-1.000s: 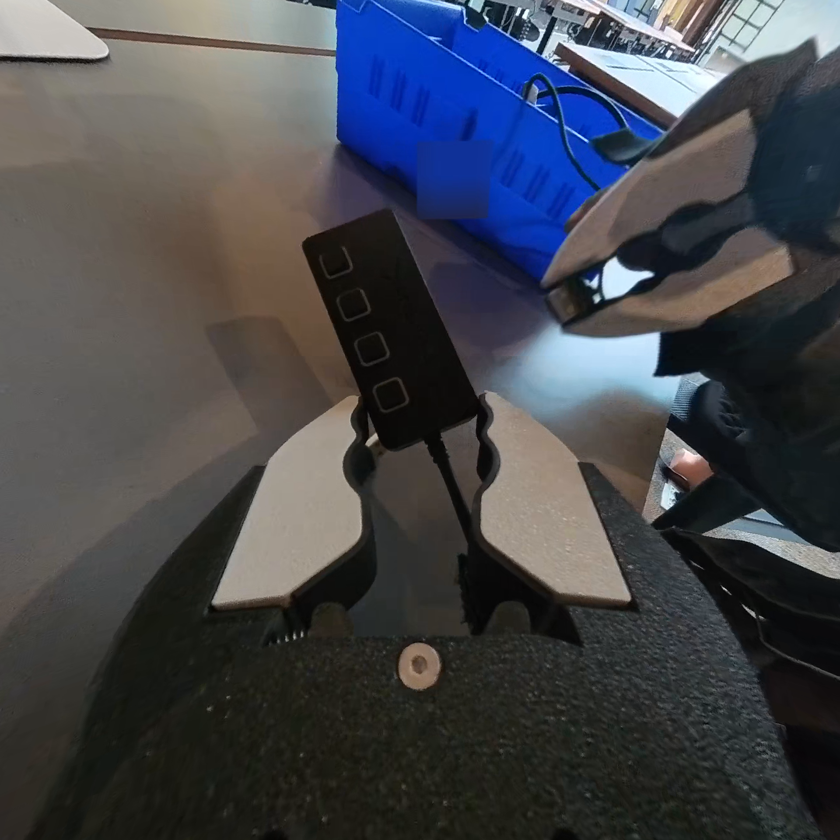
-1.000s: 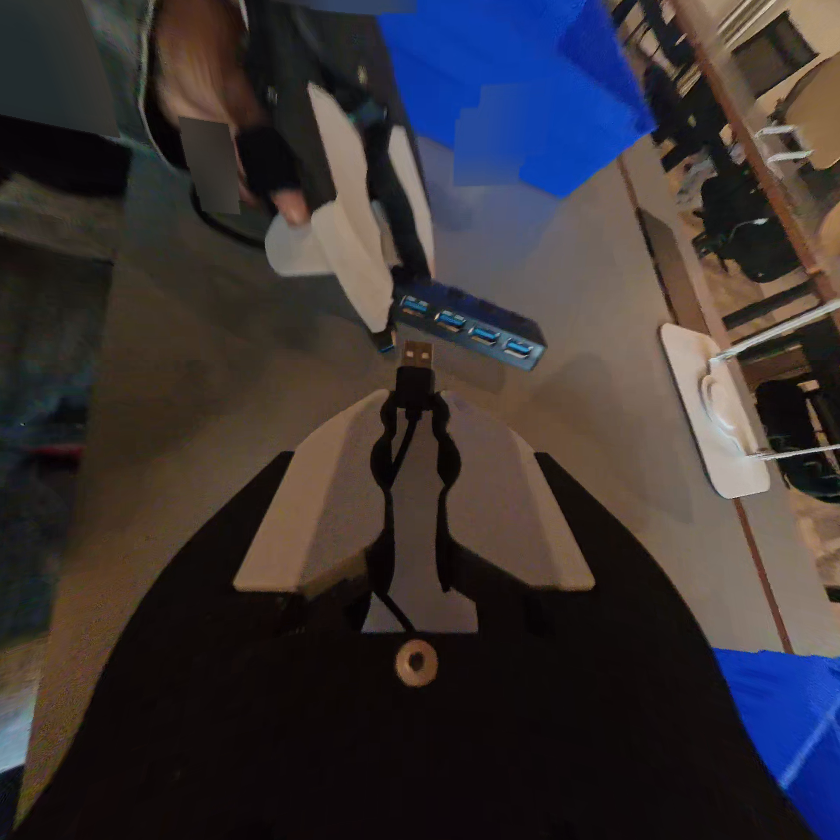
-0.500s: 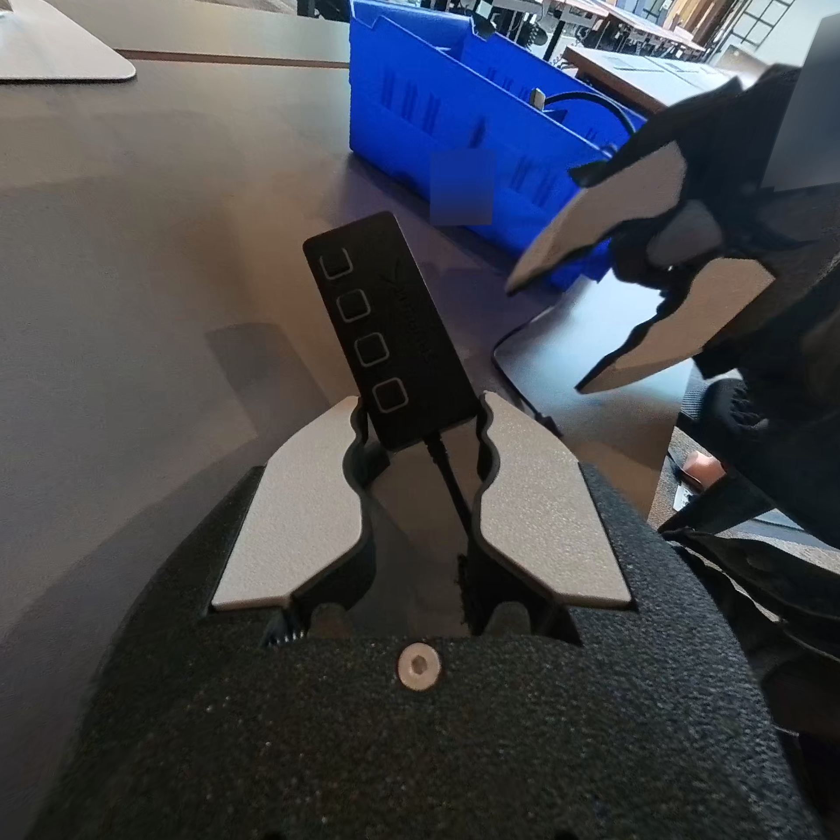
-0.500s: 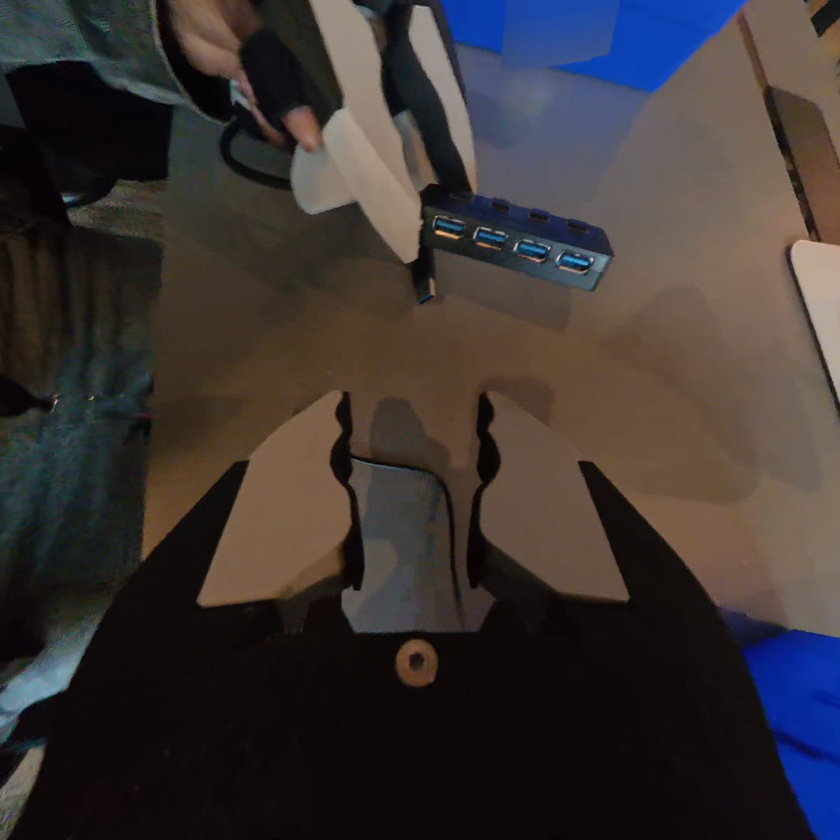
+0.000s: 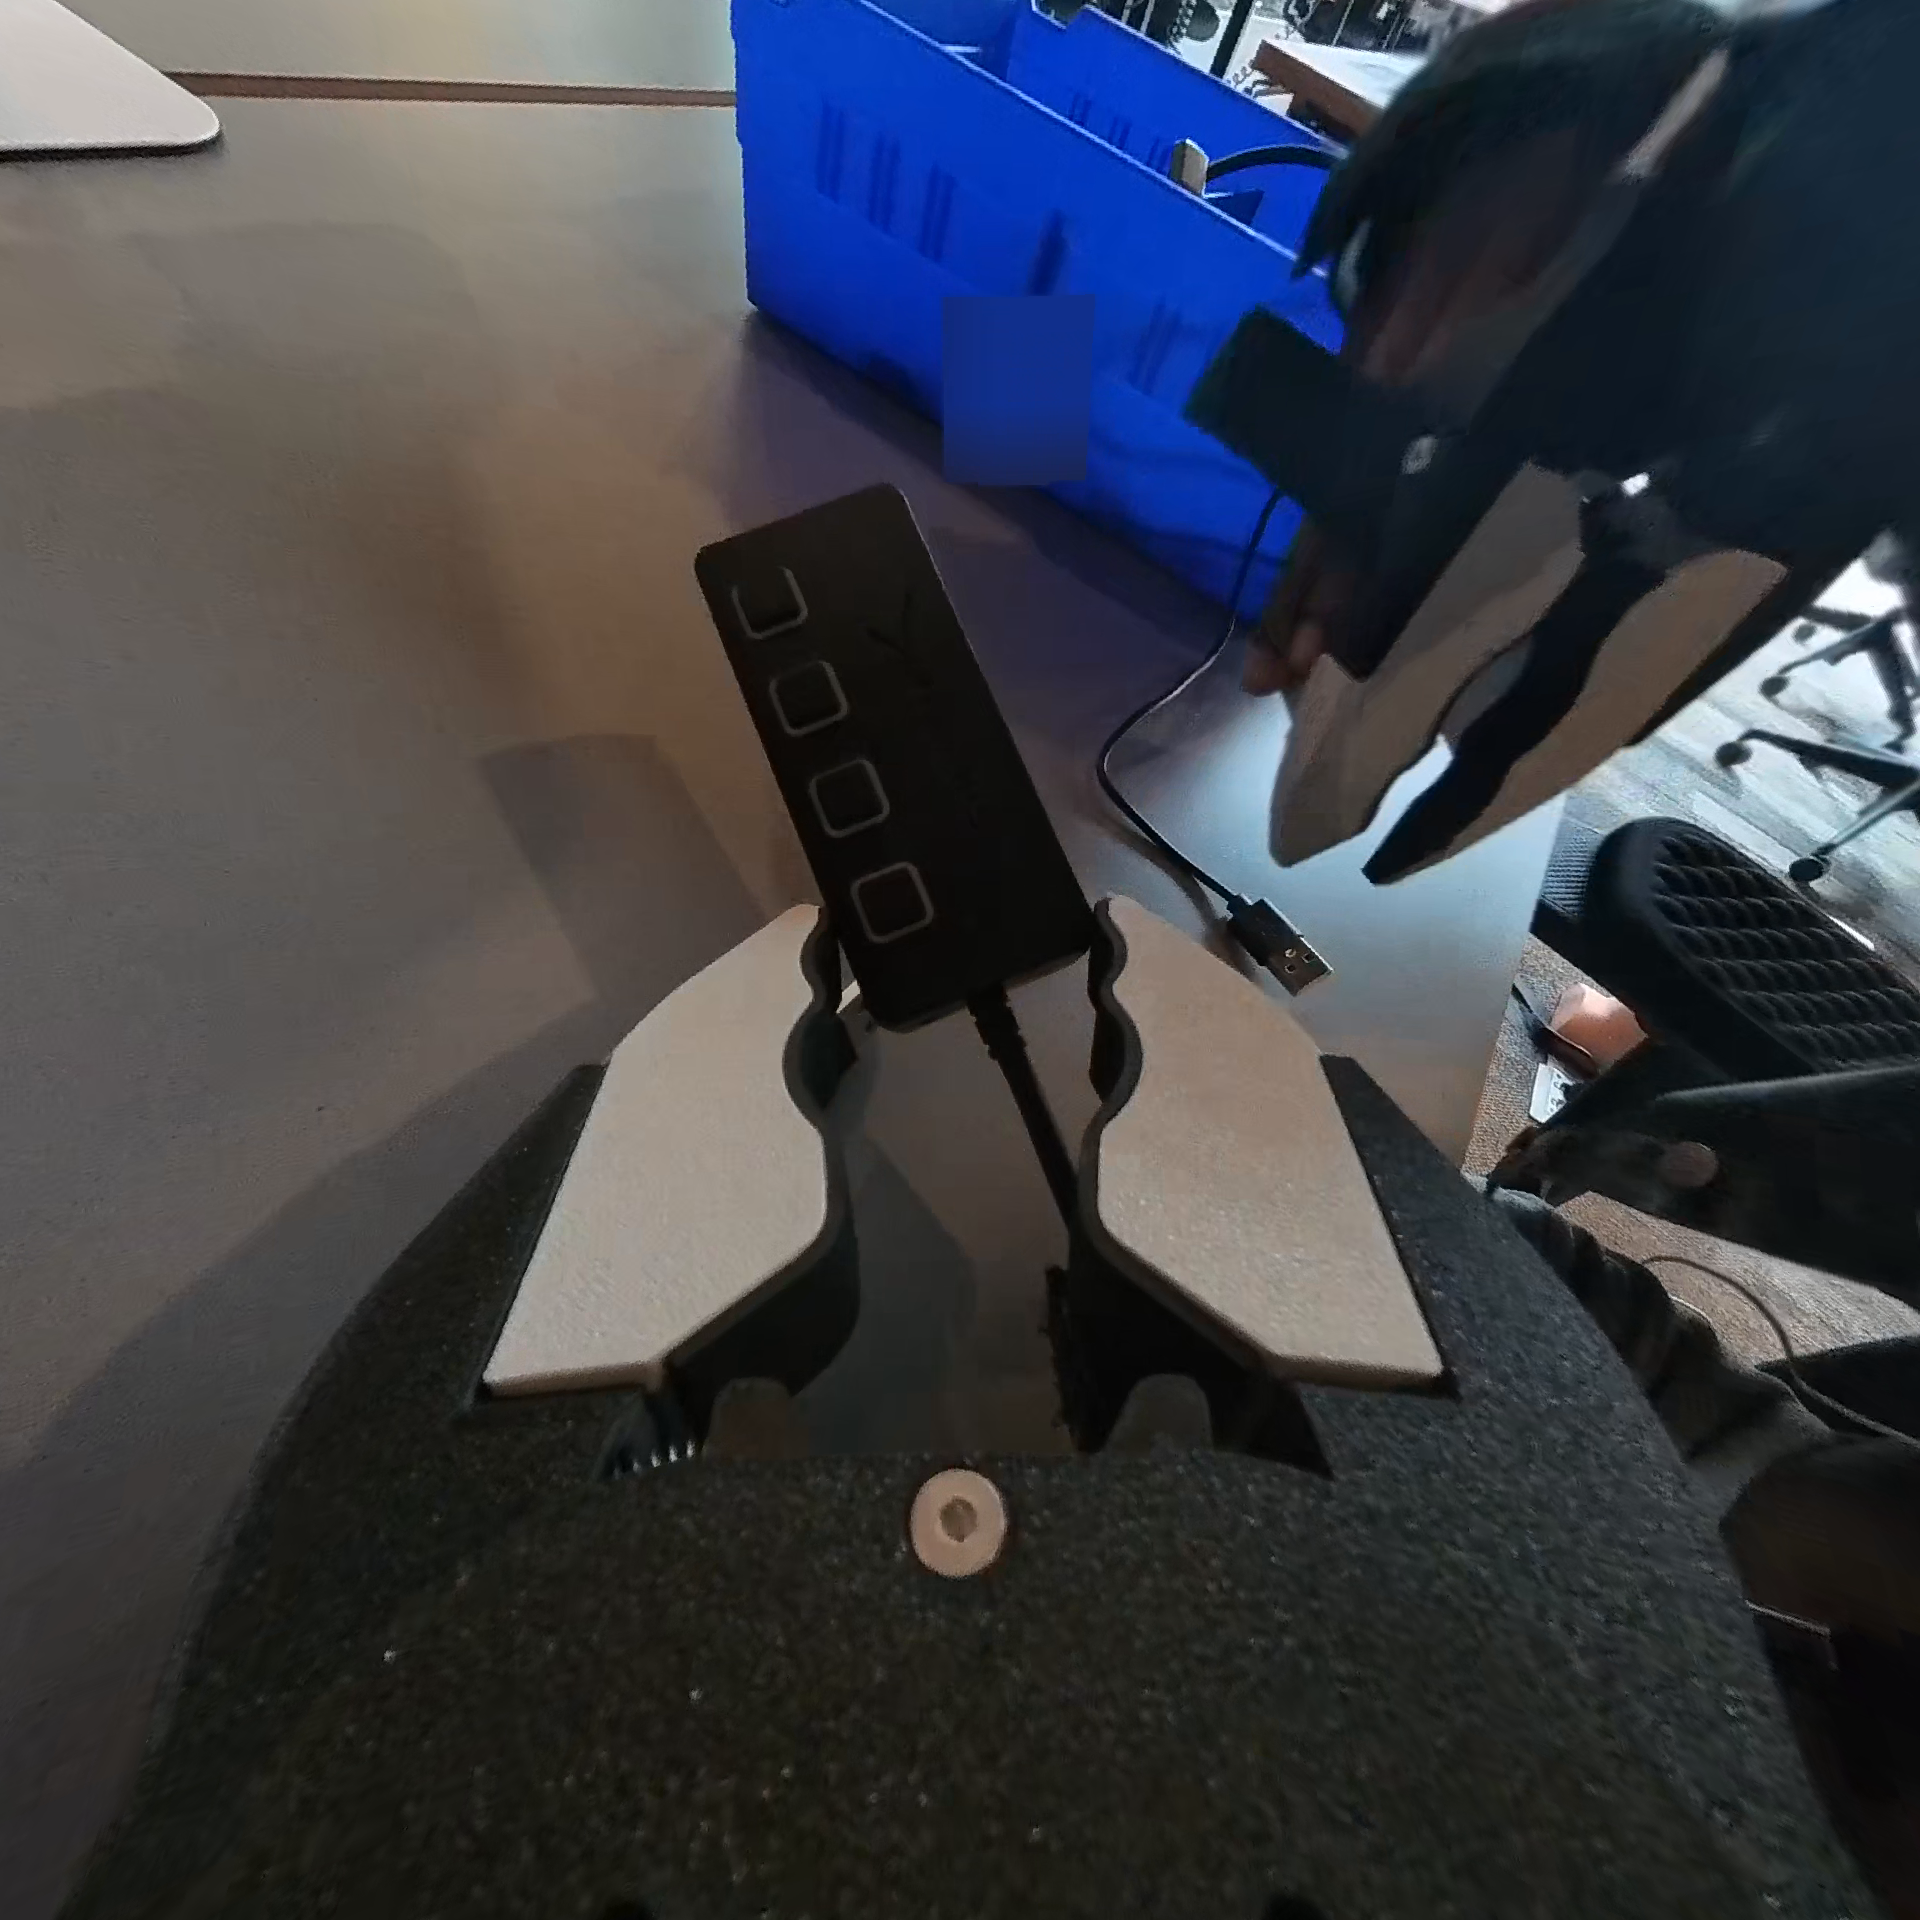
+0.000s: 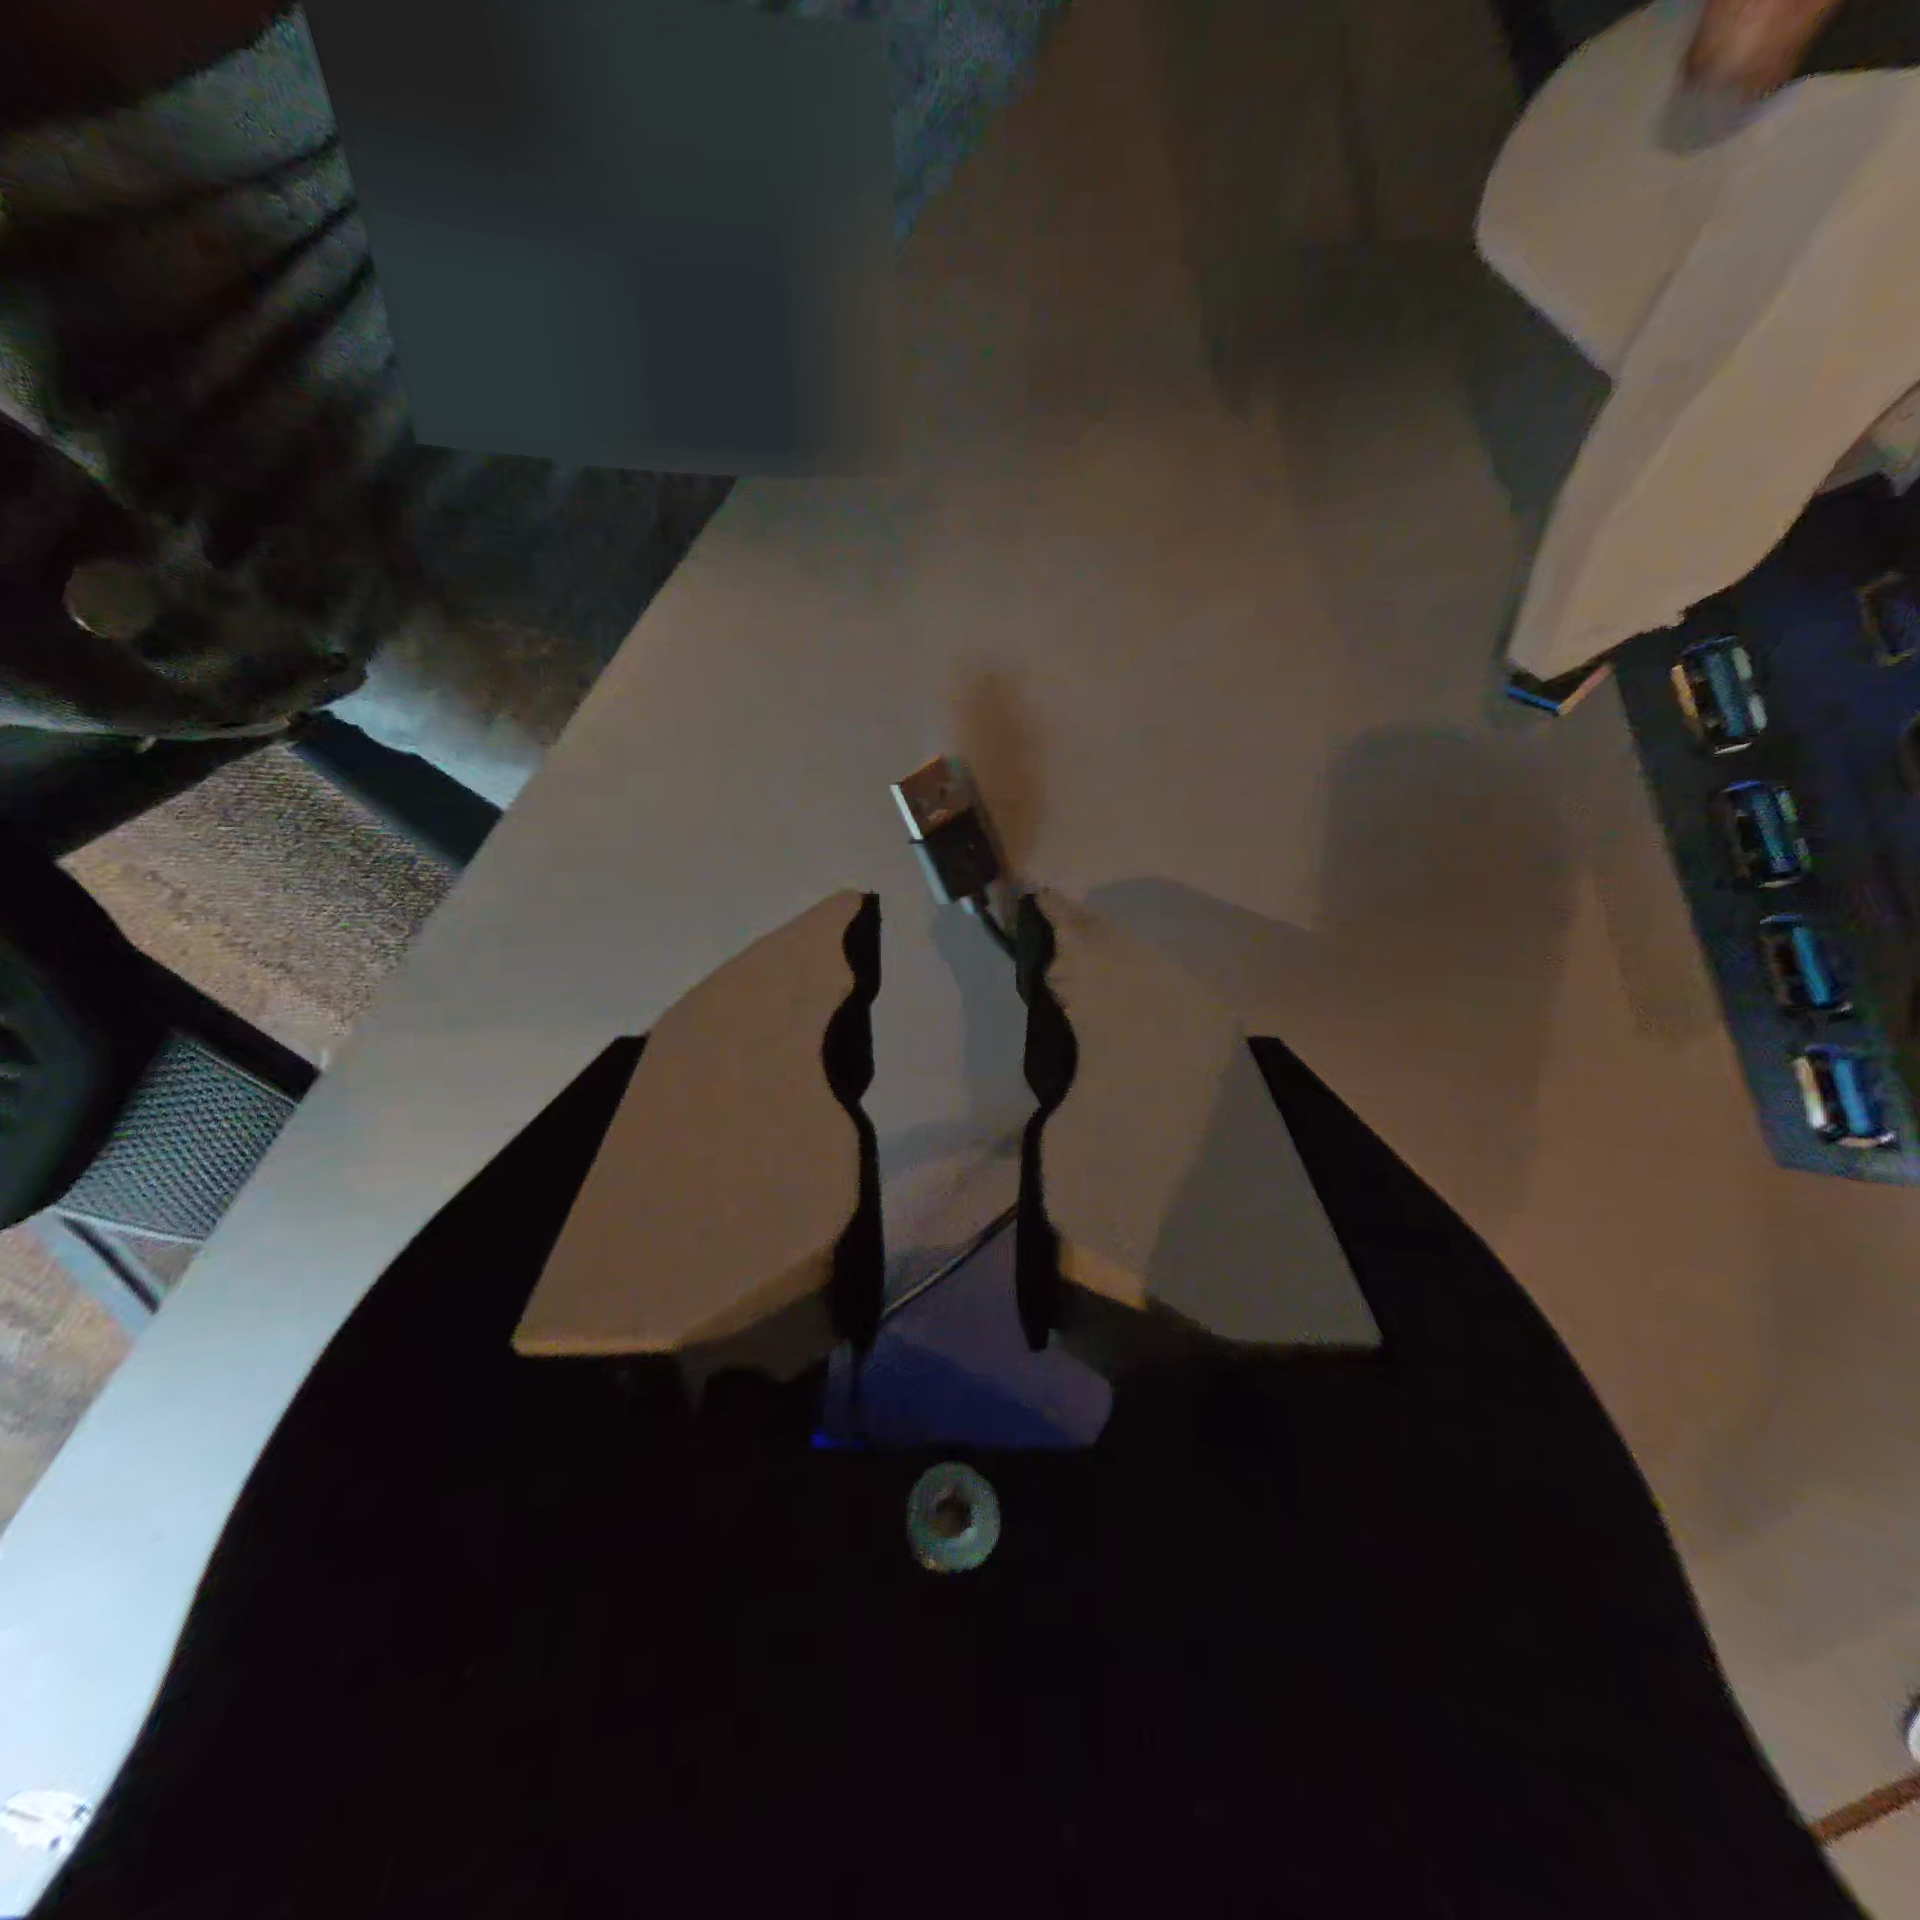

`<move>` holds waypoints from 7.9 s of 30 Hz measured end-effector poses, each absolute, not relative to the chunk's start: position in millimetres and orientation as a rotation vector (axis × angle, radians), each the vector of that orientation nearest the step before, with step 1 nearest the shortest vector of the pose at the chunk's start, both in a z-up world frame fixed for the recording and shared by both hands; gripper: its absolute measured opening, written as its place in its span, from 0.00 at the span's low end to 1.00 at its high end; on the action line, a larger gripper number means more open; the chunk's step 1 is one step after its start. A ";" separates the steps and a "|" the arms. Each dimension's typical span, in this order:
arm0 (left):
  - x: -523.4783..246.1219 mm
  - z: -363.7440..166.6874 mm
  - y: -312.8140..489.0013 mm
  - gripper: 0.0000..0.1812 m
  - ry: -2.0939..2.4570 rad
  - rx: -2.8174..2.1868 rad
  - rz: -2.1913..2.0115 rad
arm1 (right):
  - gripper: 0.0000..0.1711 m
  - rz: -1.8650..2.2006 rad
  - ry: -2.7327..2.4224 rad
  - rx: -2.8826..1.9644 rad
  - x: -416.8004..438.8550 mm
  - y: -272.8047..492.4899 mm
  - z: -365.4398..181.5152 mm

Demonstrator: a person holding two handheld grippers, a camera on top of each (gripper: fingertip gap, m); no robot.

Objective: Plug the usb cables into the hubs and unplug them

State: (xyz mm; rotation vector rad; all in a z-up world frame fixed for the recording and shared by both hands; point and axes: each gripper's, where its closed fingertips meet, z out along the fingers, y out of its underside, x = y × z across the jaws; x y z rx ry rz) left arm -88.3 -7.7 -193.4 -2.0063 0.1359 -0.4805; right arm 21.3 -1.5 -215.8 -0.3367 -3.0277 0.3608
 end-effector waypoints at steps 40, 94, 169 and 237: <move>-102.4 -213.8 -3.4 0.26 0.079 -2.140 -0.132 | 0.08 0.282 -2.006 -1.435 -66.8 27.5 -198.2; -95.1 -226.2 0.7 0.25 0.205 -2.245 -0.093 | 0.07 0.702 -2.090 -1.261 -40.3 19.8 -210.9; -81.2 -225.6 0.3 0.25 0.514 -2.186 0.282 | 0.07 0.614 -2.127 -1.709 -51.7 17.7 -219.5; -109.1 -197.9 1.6 0.25 0.122 -2.015 -0.157 | 0.02 0.773 -1.124 -1.718 127.9 182.5 -129.1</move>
